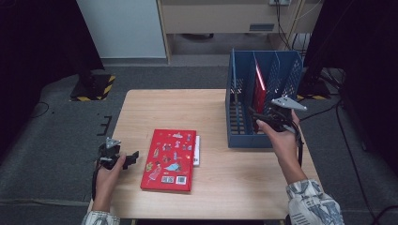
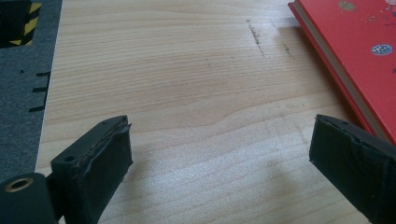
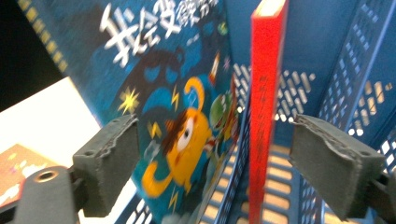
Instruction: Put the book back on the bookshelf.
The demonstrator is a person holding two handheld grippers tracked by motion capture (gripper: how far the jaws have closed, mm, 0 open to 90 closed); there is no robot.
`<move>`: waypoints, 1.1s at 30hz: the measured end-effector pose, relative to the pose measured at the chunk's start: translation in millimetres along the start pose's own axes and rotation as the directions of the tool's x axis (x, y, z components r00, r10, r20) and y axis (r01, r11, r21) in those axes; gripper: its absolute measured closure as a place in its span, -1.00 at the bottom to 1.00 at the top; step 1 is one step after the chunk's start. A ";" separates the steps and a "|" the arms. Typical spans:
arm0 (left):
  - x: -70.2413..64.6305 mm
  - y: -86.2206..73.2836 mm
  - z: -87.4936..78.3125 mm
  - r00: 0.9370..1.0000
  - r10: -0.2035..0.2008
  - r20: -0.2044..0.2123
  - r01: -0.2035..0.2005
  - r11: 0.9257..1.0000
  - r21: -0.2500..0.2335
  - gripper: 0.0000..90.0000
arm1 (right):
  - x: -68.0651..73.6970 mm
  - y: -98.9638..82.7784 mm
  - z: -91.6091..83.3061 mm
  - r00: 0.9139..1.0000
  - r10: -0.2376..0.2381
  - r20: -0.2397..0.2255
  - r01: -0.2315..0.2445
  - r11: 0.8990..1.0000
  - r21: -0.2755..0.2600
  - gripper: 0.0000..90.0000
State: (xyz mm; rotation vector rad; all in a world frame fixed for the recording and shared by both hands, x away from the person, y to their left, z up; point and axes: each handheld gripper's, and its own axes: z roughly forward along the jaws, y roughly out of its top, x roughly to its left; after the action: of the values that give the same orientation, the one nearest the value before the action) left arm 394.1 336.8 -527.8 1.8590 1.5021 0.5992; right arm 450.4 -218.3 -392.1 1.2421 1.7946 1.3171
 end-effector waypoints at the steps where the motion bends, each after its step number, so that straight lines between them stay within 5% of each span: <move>1: 0.1 0.0 0.0 1.000 0.008 0.002 -0.008 1.000 0.005 -0.88 | 0.9 -2.9 -1.6 1.000 -0.004 -0.006 0.004 1.000 0.001 -0.68; 10: -7.1 4.0 1.1 0.999 0.036 0.034 -0.035 0.999 -0.023 -0.90 | 19.6 -25.1 -14.0 0.997 -0.020 -0.073 0.021 1.000 0.015 -0.81; 25: -27.8 4.1 -11.2 0.993 0.093 0.078 -0.089 0.995 -0.051 -0.93 | 60.4 -55.0 -25.0 0.979 -0.079 -0.188 0.088 0.995 0.041 -0.88; 33: -38.7 -3.5 -30.5 0.986 0.106 0.127 -0.099 0.993 -0.066 -0.94 | 100.7 -74.5 -18.4 0.954 -0.161 -0.253 0.189 0.978 0.089 -0.87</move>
State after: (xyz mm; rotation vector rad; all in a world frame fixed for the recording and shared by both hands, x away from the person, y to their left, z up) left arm 361.1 306.0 -507.6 1.9003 1.2971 0.5522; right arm 369.7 -139.0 -448.8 0.9823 2.1244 1.3294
